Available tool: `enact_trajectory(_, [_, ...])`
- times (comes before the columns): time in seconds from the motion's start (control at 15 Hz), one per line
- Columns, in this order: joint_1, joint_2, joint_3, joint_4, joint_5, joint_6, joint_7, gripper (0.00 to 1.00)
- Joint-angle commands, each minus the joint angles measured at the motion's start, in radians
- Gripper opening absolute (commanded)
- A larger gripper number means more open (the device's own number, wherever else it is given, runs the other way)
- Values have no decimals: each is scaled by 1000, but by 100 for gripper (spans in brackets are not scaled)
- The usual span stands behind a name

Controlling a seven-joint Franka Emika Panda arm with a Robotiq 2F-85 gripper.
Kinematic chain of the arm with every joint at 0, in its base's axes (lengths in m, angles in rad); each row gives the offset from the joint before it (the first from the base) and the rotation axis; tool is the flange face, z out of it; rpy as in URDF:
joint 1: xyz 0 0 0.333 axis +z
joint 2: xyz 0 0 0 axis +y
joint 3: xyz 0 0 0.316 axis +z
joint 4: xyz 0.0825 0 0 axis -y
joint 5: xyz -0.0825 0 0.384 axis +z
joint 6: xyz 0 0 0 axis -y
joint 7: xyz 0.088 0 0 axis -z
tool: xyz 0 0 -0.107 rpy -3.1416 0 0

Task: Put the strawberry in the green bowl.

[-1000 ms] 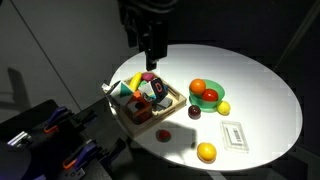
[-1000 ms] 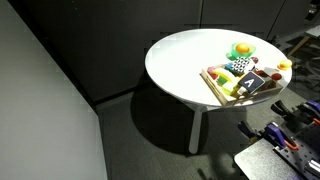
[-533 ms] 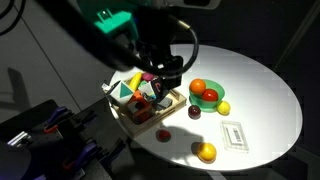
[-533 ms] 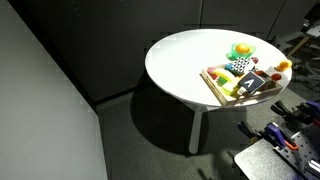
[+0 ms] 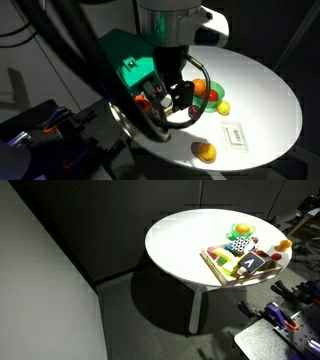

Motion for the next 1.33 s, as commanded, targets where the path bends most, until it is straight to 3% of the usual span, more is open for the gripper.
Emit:
enact_trajectory(0.0, [-18,41,4,-3,58,65,-80,100])
enact_trajectory(0.8, [-28,65,24,-3,32,53,-41,100])
enact_trajectory(1.27, [-31,150,33,26,23,79,-24,100])
